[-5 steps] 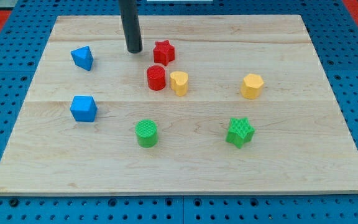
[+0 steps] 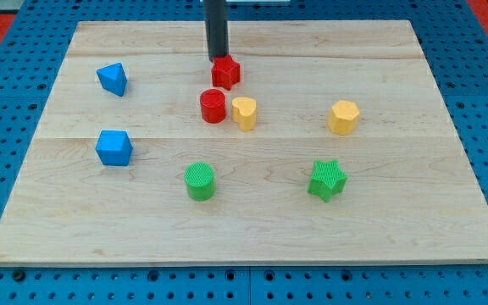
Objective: Move the red star near the yellow heart
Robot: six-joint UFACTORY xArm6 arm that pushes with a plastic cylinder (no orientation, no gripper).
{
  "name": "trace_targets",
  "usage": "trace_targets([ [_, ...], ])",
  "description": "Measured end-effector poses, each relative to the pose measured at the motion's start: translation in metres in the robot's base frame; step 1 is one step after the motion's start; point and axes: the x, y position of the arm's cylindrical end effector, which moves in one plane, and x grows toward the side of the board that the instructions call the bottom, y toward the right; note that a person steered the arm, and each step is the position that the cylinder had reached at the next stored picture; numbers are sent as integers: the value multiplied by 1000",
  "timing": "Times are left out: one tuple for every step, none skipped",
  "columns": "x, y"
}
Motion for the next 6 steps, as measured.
trace_targets([
  [3,5],
  [17,-8],
  [17,-18],
  [17,-22],
  [18,-25],
  [43,-24],
])
